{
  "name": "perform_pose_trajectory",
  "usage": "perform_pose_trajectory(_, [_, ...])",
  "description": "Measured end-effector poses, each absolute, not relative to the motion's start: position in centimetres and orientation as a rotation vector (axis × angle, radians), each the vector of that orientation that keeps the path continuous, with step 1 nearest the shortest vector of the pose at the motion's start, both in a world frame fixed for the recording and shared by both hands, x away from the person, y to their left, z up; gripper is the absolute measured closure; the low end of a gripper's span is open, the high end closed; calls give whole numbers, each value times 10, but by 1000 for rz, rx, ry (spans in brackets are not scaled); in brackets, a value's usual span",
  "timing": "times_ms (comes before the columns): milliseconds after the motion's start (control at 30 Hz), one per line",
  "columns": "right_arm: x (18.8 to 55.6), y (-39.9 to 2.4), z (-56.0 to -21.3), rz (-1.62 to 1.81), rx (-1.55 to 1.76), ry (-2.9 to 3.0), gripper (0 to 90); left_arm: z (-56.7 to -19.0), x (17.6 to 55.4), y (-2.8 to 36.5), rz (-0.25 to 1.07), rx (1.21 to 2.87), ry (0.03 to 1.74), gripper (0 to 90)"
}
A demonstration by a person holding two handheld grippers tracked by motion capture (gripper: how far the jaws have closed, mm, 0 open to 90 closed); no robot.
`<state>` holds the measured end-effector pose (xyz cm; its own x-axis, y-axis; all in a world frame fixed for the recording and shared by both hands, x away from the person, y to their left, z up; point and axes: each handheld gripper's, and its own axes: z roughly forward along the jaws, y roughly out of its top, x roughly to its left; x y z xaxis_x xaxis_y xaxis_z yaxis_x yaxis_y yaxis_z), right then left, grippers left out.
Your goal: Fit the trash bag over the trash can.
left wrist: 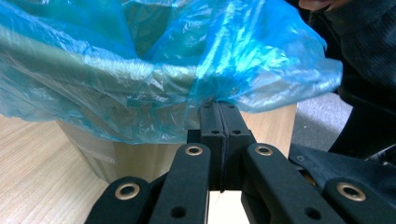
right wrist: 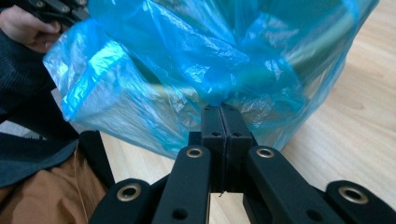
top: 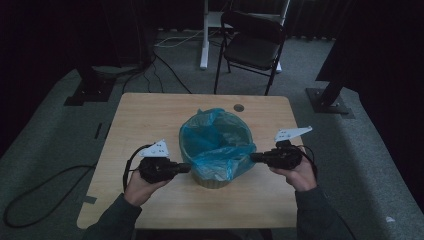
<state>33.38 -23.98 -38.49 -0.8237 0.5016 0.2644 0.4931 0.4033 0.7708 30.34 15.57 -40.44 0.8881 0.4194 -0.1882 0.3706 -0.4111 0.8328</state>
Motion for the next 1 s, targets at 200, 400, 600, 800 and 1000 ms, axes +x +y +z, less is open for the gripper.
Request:
perform_pose_trajectory(200, [335, -231, -393, 1378, 922, 2679, 898, -410, 306, 154, 54, 2064, 580, 898])
perform_pose_trajectory(400, [337, -224, -397, 1341, 910, 2712, 899, -418, 309, 153, 53, 2093, 603, 898])
perform_pose_trajectory(600, [340, -226, -402, 1306, 939, 2724, 898, -426, 313, 154, 57, 2120, 639, 898])
perform_pose_trajectory(800, [341, -230, -407, 1214, 983, 2719, 898, -431, 319, 159, 34, 2100, 678, 898])
perform_pose_trajectory(1000, [343, -237, -409, 1197, 1028, 2698, 898, -437, 324, 170, 25, 2077, 756, 893])
